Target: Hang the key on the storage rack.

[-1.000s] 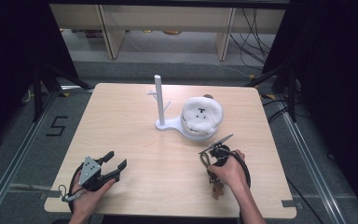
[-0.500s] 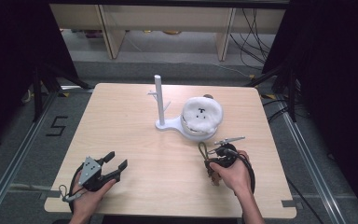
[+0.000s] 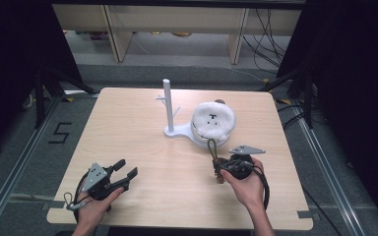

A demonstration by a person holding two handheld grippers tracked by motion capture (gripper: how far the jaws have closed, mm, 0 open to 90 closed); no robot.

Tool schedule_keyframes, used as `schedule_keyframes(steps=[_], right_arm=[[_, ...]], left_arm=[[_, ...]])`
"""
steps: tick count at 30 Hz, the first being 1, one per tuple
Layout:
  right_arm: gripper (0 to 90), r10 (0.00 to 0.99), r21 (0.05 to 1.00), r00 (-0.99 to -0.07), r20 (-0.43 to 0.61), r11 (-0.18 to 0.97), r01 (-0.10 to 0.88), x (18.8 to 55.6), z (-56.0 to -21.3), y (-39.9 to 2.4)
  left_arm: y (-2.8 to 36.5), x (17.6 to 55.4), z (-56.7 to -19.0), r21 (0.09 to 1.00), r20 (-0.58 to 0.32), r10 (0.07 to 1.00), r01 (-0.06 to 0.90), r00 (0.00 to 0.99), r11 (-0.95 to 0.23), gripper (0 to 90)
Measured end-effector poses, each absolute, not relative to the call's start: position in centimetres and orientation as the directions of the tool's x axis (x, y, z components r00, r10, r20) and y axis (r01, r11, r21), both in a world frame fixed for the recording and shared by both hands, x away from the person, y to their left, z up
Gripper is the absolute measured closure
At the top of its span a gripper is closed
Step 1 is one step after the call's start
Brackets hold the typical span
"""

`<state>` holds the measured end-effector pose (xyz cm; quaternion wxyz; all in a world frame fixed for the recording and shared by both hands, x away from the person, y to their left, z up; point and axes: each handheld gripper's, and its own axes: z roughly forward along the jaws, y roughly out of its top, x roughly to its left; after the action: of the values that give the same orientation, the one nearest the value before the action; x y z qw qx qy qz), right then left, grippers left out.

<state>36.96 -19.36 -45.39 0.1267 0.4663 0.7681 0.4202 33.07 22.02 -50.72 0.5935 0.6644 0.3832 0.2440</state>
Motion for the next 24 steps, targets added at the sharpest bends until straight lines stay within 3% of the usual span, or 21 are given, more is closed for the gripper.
schedule_keyframes(steps=[2,9,24], right_arm=[[70.0,0.817,0.775,-0.531,0.225,0.180,0.606,36.8,-45.4,-19.0],[70.0,0.807,0.828,-0.555,0.202,0.163,0.537,36.6,-45.2,-18.4],[70.0,0.790,0.911,-0.591,0.164,0.109,0.399,36.2,-44.8,-16.9]], left_arm=[[21.8,33.5,-50.3,0.984,-0.100,0.776,0.180,0.623,-0.017,41.9],[19.8,34.1,-48.1,0.965,-0.177,0.730,0.261,0.660,-0.003,45.4],[15.7,36.5,-43.5,0.962,-0.158,0.659,0.265,0.735,-0.064,51.8]])
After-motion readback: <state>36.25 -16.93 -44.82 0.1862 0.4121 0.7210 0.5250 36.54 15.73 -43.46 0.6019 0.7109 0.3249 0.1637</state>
